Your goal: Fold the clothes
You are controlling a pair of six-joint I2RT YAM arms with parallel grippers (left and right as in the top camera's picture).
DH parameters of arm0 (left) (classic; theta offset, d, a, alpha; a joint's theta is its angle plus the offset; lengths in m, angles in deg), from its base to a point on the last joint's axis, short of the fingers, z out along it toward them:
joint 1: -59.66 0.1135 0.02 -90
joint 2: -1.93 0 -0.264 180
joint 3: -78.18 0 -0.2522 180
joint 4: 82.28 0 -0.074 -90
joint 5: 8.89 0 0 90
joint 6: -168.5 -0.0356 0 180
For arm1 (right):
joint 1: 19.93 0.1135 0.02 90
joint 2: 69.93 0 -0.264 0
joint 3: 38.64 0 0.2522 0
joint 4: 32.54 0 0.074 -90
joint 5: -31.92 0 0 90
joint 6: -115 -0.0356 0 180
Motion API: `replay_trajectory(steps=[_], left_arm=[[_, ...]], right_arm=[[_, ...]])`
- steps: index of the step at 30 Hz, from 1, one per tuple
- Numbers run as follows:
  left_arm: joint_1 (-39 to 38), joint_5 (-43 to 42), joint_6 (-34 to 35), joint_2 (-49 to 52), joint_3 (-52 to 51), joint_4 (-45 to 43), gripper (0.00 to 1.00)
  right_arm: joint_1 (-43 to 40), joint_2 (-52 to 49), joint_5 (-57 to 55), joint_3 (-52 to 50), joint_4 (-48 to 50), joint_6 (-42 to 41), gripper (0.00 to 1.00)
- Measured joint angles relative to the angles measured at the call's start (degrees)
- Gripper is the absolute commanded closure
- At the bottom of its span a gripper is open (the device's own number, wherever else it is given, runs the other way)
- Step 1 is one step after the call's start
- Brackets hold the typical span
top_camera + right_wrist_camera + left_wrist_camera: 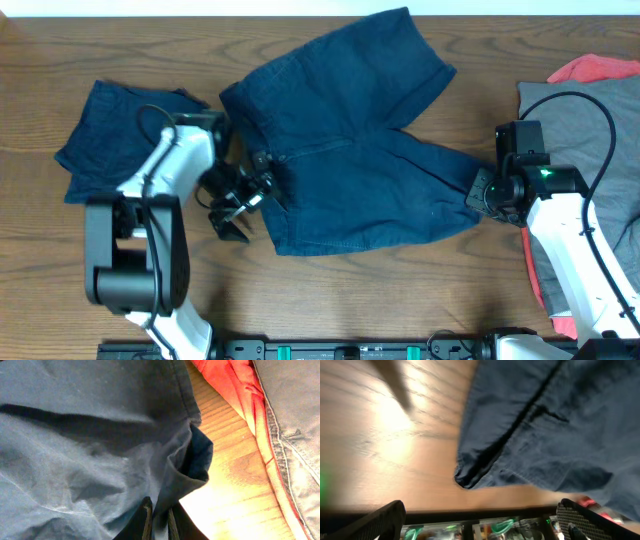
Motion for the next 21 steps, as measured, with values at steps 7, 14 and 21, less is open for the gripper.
replay_trajectory(steps=[7,14,21], left_arm=[[-8.31,7.69,11.41,-12.68,-11.1,-13.29,0.02],[-11.93,12.81,25.66,-20.35,-22.99,-23.96,0.02],[-16.31,14.03,34.29,-20.15,-26.49,-28.92,0.02]], right_arm=[[-0.02,-0.02,-0.15,-0.07,-0.26,0.0,0.89],[-0.02,-0.02,-0.7,-0.15,-0.24,0.0,0.89],[-0.02,-0.02,-0.85,-0.17,-0.31,0.0,0.89]])
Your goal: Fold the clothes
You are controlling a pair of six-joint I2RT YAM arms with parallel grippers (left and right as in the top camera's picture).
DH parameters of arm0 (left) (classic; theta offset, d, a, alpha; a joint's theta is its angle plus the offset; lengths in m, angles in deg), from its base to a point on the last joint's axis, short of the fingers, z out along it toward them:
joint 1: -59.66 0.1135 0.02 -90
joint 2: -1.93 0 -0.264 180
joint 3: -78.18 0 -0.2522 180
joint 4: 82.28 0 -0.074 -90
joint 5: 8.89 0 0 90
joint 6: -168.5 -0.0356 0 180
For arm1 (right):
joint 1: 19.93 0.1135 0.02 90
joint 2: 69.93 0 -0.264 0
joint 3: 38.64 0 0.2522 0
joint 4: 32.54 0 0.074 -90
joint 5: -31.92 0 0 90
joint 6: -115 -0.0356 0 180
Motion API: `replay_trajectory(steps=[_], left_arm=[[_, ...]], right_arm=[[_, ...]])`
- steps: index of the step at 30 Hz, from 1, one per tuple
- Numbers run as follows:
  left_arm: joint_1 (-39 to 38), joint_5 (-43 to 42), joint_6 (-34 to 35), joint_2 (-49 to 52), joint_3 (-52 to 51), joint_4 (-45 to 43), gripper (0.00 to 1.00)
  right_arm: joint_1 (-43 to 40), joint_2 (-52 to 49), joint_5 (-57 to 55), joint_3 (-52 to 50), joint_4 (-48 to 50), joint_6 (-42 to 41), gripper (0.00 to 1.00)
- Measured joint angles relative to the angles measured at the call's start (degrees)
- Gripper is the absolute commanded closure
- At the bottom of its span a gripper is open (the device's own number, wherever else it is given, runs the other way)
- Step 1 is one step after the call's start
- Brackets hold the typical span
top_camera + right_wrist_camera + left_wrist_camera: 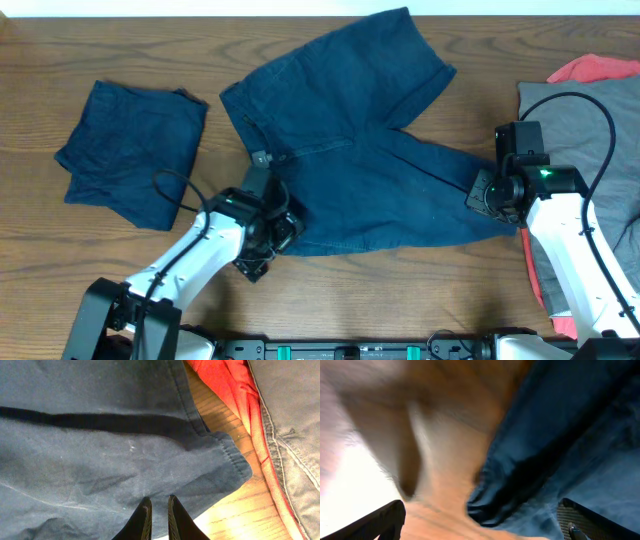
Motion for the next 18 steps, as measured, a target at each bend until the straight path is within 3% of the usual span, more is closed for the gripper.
replay_trajectory(steps=[13,18], left_arm=[[-4.17,4.5,5.2,0.07,-0.09,-4.26,0.04],[-5.79,5.09,8.24,0.09,-0.15,-4.72,0.2]], right_arm=[[0.0,0.0,0.0,-0.02,-2.93,0.0,0.85],[0.0,0.0,-0.02,-0.02,-2.89,0.0,0.85]])
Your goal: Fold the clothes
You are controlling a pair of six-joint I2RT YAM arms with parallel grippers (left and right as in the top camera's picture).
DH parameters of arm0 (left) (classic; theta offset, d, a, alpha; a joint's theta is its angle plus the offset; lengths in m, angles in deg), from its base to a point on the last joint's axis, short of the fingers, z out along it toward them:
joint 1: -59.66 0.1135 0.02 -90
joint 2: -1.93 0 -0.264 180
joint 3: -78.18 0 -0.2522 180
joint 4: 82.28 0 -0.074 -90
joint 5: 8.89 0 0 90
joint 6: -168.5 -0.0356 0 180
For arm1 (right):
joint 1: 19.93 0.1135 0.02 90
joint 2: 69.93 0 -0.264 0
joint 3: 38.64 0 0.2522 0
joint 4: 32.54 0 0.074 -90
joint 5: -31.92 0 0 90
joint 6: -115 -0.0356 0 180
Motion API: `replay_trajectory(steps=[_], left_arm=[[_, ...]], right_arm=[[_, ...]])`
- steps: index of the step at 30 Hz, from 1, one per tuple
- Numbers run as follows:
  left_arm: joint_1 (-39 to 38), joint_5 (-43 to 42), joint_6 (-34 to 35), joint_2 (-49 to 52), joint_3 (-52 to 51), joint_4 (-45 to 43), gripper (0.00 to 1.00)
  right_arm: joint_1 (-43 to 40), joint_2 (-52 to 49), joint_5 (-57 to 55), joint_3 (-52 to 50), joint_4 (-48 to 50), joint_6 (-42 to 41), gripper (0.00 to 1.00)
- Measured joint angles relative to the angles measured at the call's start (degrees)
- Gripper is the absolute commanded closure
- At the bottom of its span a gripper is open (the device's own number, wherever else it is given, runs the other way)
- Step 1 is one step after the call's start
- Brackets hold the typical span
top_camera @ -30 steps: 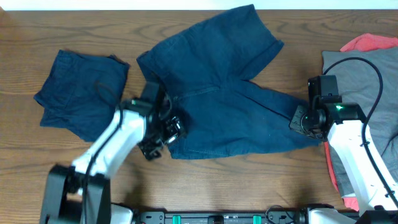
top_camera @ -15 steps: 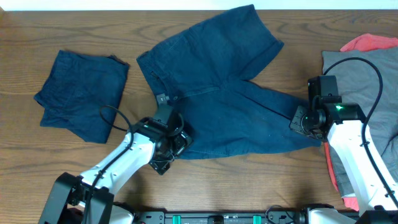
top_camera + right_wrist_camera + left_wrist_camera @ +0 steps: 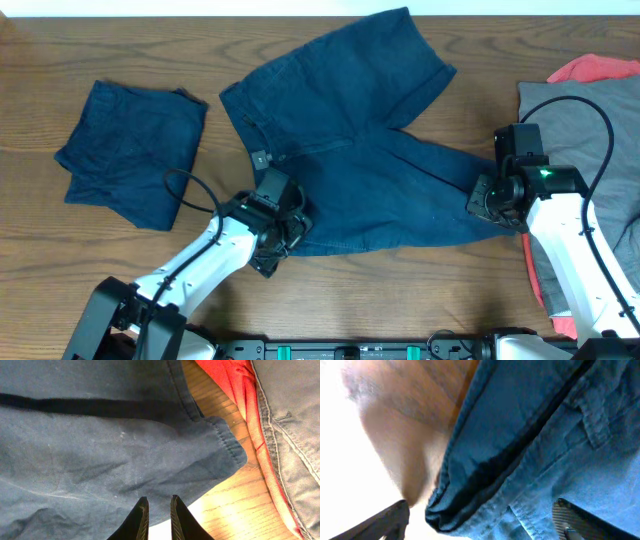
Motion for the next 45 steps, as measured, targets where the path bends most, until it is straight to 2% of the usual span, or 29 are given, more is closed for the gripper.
replay_trajectory(steps=[3,4,7,8,11,12,19,23,28,31,34,38,45], left_arm=[[-1.53,0.35,1.22,0.52,-0.11,-1.88,0.24],[-2.14,0.46,1.38,0.9,-0.11,-2.45,0.28],[-3.04,0.9,2.38,1.57,-0.04,-2.89,0.55],[-3.1,1.09,2.64,1.75,-0.07,-2.93,0.67],[-3.06,1.22,2.62,2.27,-0.13,-2.95,0.87],[-2.97,1.25,2.49,2.32,-0.13,-2.97,0.88],[1.6,1.2,-2.05,1.73,-0.04,2.54,0.88],[5.4,1.42,-6.08,1.05,-0.07,6.03,0.88],[6.97,1.9,-9.33,0.63,-0.11,7.52,0.88],[6.97,2.08,-10.01,0.59,-0.11,7.58,0.88],[6.97,2.1,-10.36,0.59,-0.11,7.58,0.88],[6.97,2.14,-10.95,0.59,-0.11,7.61,0.88],[6.97,2.25,-11.78,0.59,-0.11,7.61,0.88]], right_arm=[[0.0,0.0,0.02,0.0,0.0,0.0,0.85],[0.0,0.0,0.0,0.0,0.0,0.0,0.85],[0.0,0.0,0.0,0.0,-0.04,0.0,0.85],[0.0,0.0,0.0,0.0,-0.09,0.0,0.85],[0.0,0.0,-0.09,-0.04,-0.79,0.0,0.85],[0.0,0.0,-0.17,-0.04,-0.96,0.0,0.85],[0.0,0.0,-0.39,-0.52,-3.13,-1.46,0.83],[0.0,0.0,1.33,-4.26,-2.86,-3.48,0.76],[0.02,0.0,9.79,-11.54,0.28,-4.59,0.68],[0.0,-0.02,15.61,-15.72,1.66,-5.01,0.48],[0.02,-0.09,19.71,-17.99,1.38,-5.4,0.14],[0.02,-0.11,21.73,-19.15,1.05,-5.92,0.12],[0.0,-0.11,20.48,-20.79,2.91,-11.63,0.14]])
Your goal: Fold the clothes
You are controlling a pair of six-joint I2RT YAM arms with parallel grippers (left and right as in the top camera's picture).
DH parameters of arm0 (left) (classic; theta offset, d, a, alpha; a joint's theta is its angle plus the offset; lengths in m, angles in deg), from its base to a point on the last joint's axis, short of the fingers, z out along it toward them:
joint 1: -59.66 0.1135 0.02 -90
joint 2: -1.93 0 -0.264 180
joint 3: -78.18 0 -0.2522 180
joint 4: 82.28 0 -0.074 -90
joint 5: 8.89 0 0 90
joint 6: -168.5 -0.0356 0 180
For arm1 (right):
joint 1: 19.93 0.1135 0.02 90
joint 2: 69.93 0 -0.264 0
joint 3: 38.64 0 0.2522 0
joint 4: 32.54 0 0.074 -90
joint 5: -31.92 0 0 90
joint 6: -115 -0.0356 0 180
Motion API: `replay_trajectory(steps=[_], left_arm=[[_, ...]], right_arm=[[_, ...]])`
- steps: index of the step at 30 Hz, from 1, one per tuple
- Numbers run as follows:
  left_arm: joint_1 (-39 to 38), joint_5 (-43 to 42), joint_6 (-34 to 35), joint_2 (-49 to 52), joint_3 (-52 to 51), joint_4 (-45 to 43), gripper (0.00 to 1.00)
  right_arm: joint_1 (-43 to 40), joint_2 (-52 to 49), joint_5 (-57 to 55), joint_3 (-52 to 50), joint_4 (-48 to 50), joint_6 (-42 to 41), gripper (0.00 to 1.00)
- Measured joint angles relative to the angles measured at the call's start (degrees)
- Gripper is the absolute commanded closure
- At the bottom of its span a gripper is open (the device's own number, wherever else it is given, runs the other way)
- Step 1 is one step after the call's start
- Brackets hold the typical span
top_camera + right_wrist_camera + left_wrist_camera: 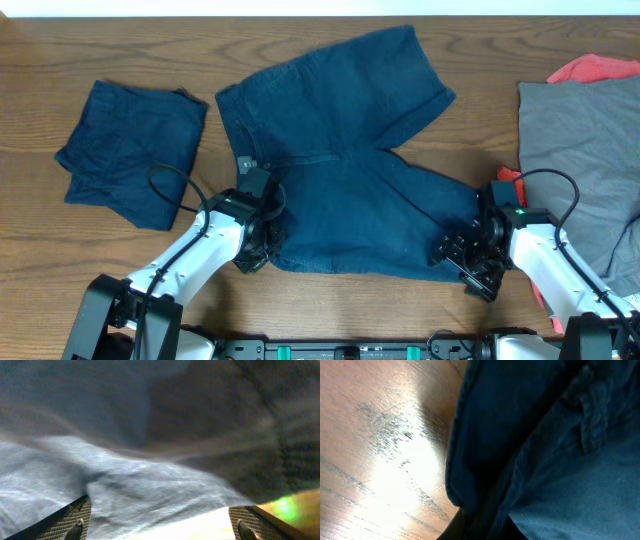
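Dark blue shorts [340, 150] lie spread flat mid-table, waistband to the left and legs to the right. My left gripper [255, 245] sits at the waistband's front corner, shut on the bunched denim [560, 460]; the left wrist view shows the left gripper [477, 527] with its dark fingers pinching the fabric edge. My right gripper [468, 262] is at the front leg's hem. In the blurred right wrist view the right gripper [160, 522] stands open, its fingers [75, 520] wide apart over the cloth [125, 475].
A folded dark blue garment [130, 150] lies at the left. At the right edge sits a grey garment [580, 150] with a red one [600, 68] behind it. Bare wood [350, 310] runs along the front edge.
My left gripper, open at the waistband corner, is now shut on it. My right gripper has moved from the leg hem's right side to its front corner and now stands wide open.
First my left gripper was open beside the waistband, and the right held the leg hem lifted. Then the hem lay flat under nearly shut right fingers while the left gripper straddled the waistband corner. Now the left grips that corner and the right is open at the hem's front.
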Motion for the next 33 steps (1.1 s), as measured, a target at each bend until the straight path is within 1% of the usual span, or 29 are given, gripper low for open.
replay_trajectory(steps=[4,8,13,15,19,22,24,25,28,29,30,33], left_arm=[[0.02,0.02,-0.92,0.0,0.0,0.02,0.88],[0.0,0.04,-1.11,0.0,0.0,0.0,0.88],[0.0,0.04,-1.38,0.0,0.0,0.0,0.89],[0.0,0.04,-1.77,0.0,0.0,-0.02,0.88],[0.02,0.04,-2.43,0.0,0.0,0.04,0.88],[0.0,0.04,-2.62,0.0,0.0,0.07,0.88],[0.0,0.04,-2.64,0.0,0.0,0.22,0.88],[0.0,0.04,-2.69,0.0,0.0,0.44,0.88],[0.0,0.02,-3.04,0.0,0.0,1.27,0.88],[0.0,0.02,-3.28,0.0,0.0,1.77,0.89],[0.02,0.02,-3.52,0.0,0.0,2.49,0.89],[0.0,-0.22,-4.22,0.0,0.0,4.98,0.91]], right_arm=[[0.0,0.33,0.09,-0.17,-3.13,-2.45,0.14],[0.0,2.82,0.74,-0.22,-6.03,-3.45,0.12],[0.0,6.43,0.35,-0.22,-6.1,-4.7,0.13],[0.0,6.69,-1.2,-0.35,-4.9,-5.9,0.13],[0.0,6.71,-3.19,-2.75,1.27,-8.96,0.16],[0.0,6.71,-4.98,-5.53,6.51,-11.67,0.2],[0.0,7.76,-5.57,-6.03,9.75,-13.2,0.27],[0.0,8.35,-5.92,-6.4,13.03,-13.81,0.36],[0.0,8.63,-6.49,-7.39,18.38,-14.43,0.77],[0.0,8.63,-6.73,-7.87,19.65,-14.75,0.95],[0.0,8.57,-6.99,-8.39,20.48,-14.82,0.99],[0.0,8.52,-7.17,-8.98,21.59,-14.97,0.99]])
